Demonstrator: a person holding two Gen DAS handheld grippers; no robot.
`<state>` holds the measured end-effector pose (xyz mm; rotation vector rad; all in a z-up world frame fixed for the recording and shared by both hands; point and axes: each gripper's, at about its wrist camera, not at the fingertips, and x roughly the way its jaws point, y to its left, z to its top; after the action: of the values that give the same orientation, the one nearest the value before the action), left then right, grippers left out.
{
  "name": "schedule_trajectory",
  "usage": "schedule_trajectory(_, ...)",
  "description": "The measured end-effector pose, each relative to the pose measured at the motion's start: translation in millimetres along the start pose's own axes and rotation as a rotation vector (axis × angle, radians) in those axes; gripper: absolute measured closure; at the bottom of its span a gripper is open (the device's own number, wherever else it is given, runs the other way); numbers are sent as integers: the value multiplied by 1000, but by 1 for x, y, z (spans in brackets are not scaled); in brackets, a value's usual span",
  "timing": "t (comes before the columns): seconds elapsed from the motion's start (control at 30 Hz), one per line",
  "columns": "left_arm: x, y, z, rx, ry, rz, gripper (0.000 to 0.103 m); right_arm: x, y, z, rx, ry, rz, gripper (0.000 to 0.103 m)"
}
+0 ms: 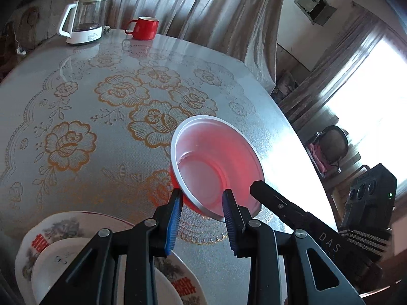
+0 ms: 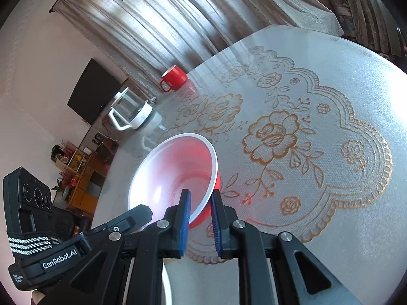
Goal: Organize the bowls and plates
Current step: 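Lift the red bowl with the left tool and carry it over the steel bowl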
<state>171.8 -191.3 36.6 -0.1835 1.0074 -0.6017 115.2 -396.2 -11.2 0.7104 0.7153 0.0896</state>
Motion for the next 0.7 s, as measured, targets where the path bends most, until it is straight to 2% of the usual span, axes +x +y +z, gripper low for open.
schedule_trajectory(0.47, -73, 41, -18, -68, -128, 29, 71, 11, 69, -19, -122, 35, 65, 88)
schedule_trajectory(0.7, -95, 69, -24, -100, -184, 76, 72, 26, 105, -30, -187, 66, 97, 88)
